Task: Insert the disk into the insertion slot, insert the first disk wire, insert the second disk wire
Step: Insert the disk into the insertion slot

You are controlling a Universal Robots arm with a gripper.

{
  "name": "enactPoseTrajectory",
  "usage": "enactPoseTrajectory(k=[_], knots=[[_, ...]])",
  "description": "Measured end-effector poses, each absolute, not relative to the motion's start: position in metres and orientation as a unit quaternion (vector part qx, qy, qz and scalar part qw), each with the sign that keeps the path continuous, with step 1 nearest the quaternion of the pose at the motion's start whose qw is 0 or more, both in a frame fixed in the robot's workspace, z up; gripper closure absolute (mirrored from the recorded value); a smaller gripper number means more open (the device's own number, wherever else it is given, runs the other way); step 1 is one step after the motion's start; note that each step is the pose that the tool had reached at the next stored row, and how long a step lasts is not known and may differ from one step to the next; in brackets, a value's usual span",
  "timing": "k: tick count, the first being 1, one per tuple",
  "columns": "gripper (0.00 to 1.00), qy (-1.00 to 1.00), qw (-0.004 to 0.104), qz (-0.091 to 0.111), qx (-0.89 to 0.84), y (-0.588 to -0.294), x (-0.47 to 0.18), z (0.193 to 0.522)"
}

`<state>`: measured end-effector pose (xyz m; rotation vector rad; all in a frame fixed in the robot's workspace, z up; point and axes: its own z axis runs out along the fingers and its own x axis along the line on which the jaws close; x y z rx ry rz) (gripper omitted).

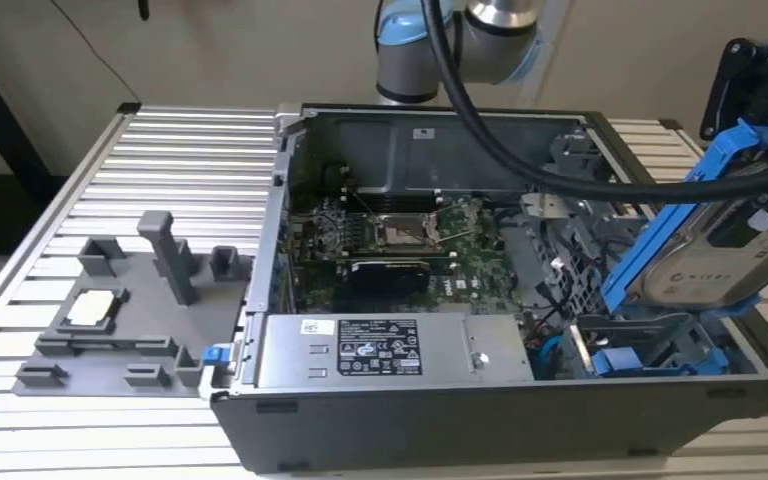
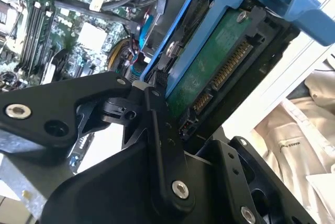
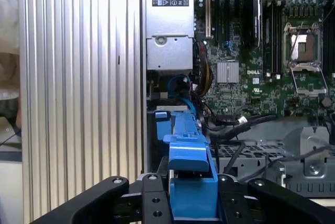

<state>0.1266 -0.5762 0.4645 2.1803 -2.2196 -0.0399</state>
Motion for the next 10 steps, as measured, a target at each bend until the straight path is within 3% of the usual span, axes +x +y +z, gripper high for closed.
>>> enactPoseTrajectory(k=[10], knots=[[0.67,-0.713,0.015,-0.013,0.701,-0.578,0.128,0.447]])
